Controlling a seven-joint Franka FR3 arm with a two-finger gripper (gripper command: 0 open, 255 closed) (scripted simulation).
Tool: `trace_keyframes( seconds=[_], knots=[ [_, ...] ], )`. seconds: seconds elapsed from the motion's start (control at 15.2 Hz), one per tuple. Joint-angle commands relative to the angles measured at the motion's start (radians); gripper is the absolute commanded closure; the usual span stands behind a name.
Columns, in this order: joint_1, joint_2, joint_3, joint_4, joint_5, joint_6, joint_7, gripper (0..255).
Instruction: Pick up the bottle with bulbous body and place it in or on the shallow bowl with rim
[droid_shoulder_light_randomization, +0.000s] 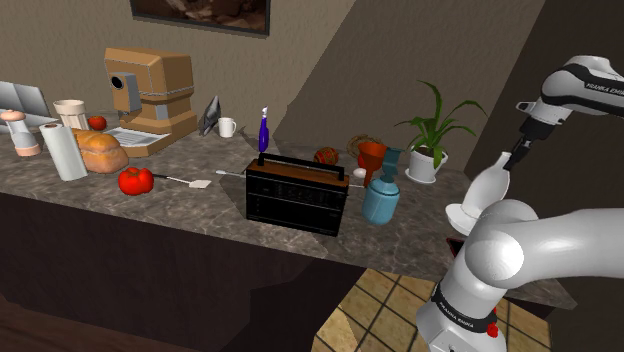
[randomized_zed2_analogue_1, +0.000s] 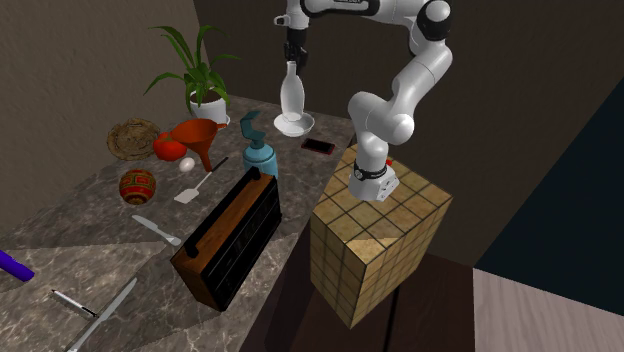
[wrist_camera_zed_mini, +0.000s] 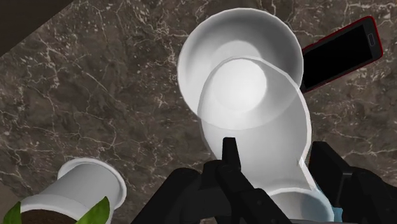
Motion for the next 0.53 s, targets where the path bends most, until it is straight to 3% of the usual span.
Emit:
trace_keyframes(
  seconds=[0.0, 0.46],
  knots=[
    [0.000, -0.004, -0.015, -0.018, -0.011, 0.020, 0.003, 255],
    [-0.003, -0.012, -0.034, -0.046, -0.028, 0.045, 0.007, 255]
  ],
)
